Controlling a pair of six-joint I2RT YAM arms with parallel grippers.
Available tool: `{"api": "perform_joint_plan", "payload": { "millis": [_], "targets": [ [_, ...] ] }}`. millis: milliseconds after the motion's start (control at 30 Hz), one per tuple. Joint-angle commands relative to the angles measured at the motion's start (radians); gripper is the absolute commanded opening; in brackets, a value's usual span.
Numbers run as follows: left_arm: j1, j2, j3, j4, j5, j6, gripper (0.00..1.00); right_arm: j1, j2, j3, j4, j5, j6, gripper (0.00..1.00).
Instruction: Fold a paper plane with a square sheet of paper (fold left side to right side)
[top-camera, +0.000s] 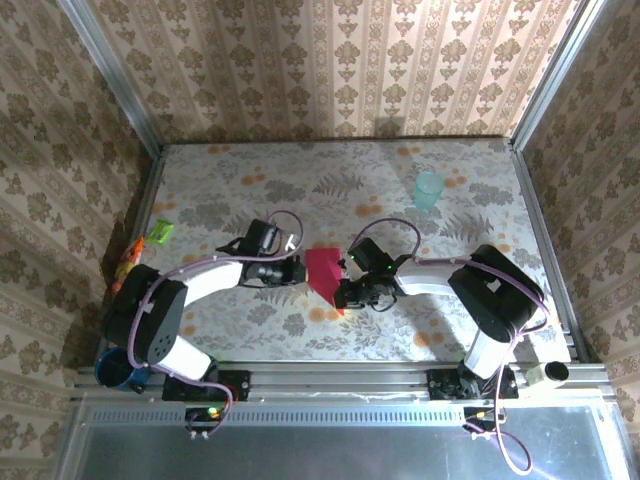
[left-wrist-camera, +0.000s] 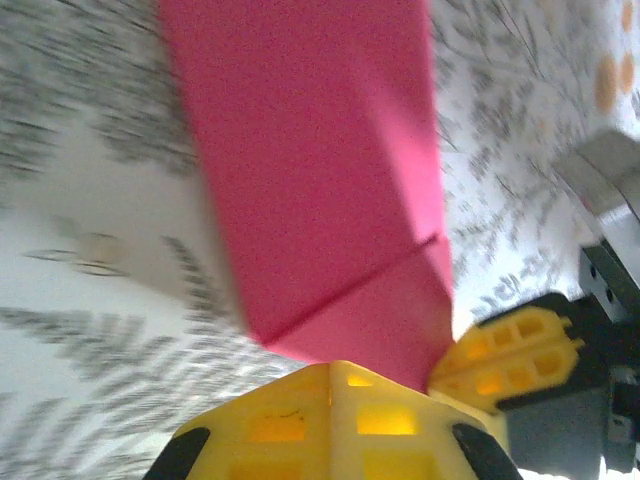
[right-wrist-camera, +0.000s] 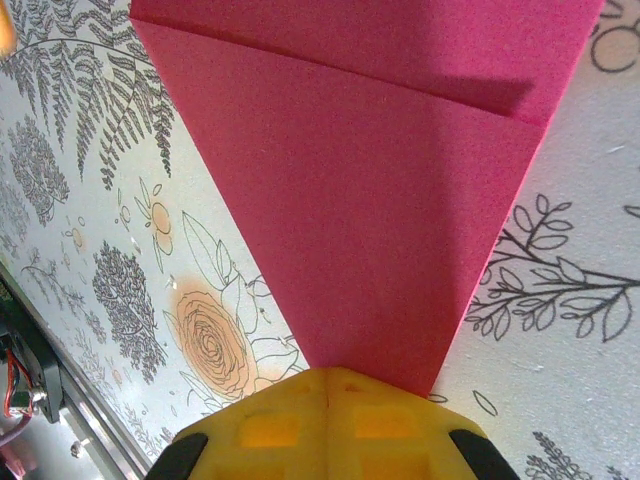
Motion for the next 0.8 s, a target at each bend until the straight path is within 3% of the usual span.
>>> {"api": "perform_joint_plan", "payload": {
  "millis": [0, 267, 767],
  "targets": [
    [-0.061, 0.028, 0.026, 0.042, 0.027, -0.019, 0.02, 0.002, 0.015, -0.043, -0.093, 0.042, 0.006, 0.0],
    [-0.129, 0.168, 0.098, 0.099, 0.027, -0.048, 0.02, 0.002, 0.023, -0.047, -0.056, 0.016, 0.025, 0.0],
    [-0.135, 0.238, 0.043, 0.053, -0.039, -0.055, 0.0, 0.0, -0.036, -0.008, 0.046, -0.063, 0.048, 0.0]
  ]
}}
